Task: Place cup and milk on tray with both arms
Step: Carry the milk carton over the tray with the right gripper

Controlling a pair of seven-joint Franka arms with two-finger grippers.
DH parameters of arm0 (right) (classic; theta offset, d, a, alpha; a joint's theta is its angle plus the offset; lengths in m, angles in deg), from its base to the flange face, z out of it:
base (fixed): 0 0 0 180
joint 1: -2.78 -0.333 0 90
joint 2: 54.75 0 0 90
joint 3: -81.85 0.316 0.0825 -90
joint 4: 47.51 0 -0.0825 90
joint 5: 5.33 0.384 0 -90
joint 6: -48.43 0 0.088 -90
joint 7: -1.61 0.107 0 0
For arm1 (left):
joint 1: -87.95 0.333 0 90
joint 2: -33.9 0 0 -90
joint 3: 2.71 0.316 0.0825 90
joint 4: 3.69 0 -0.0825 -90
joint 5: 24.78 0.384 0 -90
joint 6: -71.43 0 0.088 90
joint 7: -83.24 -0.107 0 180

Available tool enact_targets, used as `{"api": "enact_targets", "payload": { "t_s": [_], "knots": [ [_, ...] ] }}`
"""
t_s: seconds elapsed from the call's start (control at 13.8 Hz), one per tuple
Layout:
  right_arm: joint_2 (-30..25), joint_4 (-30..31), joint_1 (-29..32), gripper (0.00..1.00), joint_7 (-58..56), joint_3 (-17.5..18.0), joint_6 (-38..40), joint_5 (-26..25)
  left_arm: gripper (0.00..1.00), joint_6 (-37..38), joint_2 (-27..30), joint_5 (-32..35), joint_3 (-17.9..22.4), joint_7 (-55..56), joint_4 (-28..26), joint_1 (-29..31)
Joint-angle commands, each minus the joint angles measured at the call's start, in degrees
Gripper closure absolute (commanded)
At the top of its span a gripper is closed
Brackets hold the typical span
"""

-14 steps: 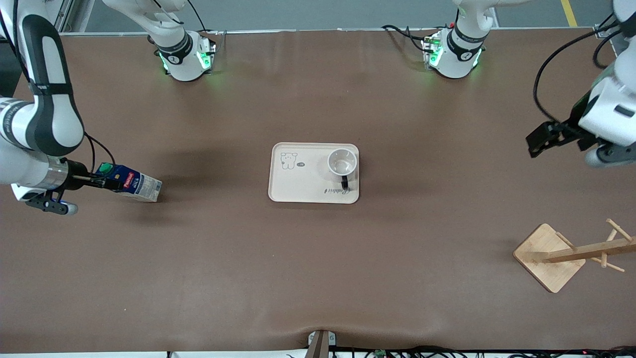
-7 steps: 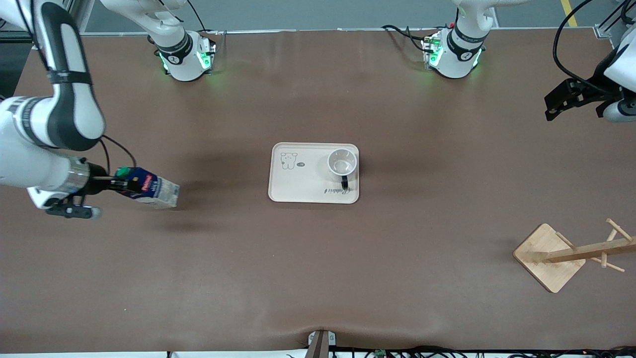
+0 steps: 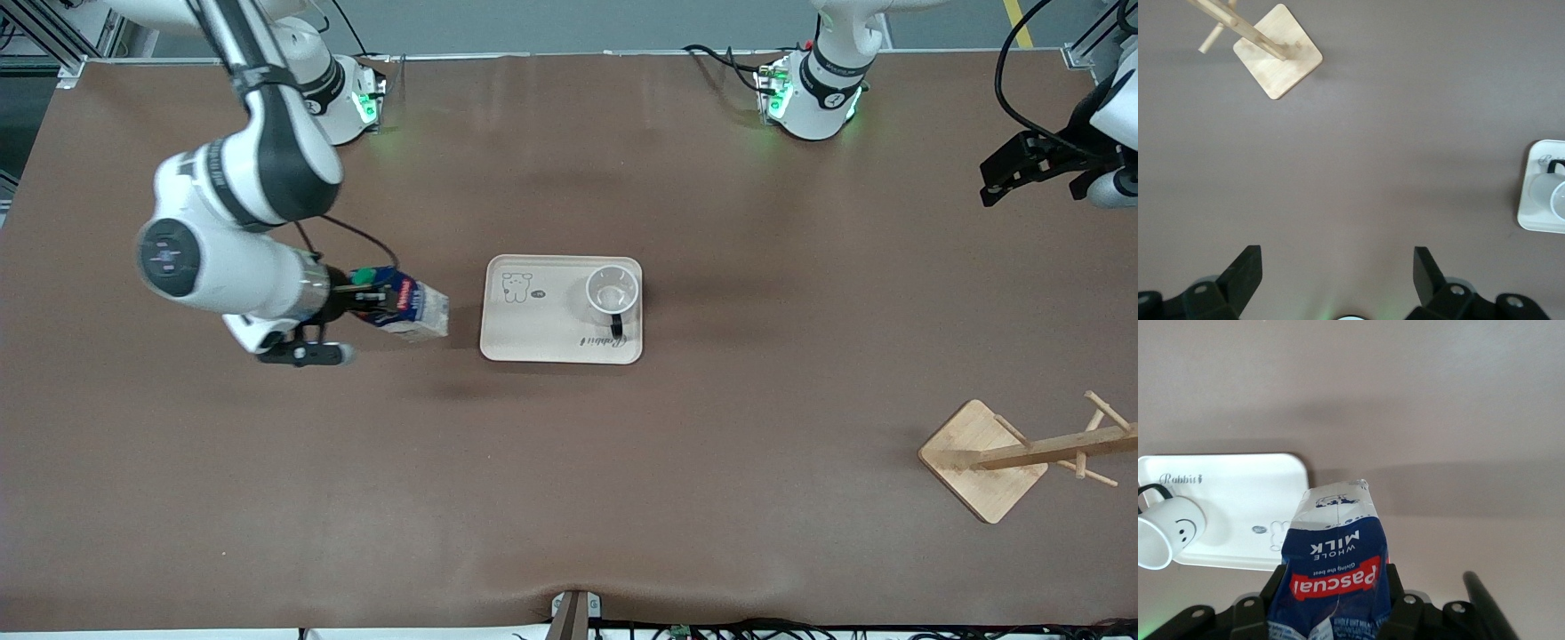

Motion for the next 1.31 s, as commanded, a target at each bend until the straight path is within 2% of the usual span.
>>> {"api": "enact_targets", "payload": {
  "t_s": [0.0, 0.58, 0.8, 1.09, 1.23],
  "knots": [
    [4.57, -5.06, -3.37, 1.0, 3.69, -0.78, 0.95, 1.63, 0.0, -0.3, 1.3, -1.9, 0.32, -1.04, -1.3, 0.14],
    [7.48, -4.55, -13.66, 1.0, 19.85, -1.05, -6.16, 0.84, 0.0, -2.66, -1.16, -2.69, -0.11, -1.04, -0.52, -0.29],
    [7.92, -3.67, -14.29, 1.0, 20.4, -1.05, -7.57, 0.4, 0.0, -4.69, -1.94, -2.6, -1.42, -0.95, -0.6, -0.56],
    [7.83, -0.25, -15.34, 1.0, 21.89, -1.05, -10.9, -1.62, 0.0, -3.73, -1.07, -1.98, -2.84, -1.04, -0.87, 0.23],
    [7.83, -0.24, -15.87, 0.82, 23.38, -1.05, -11.35, -1.62, 0.0, -3.55, -0.81, -1.98, -2.66, -0.95, -0.78, 0.41]
  ]
}}
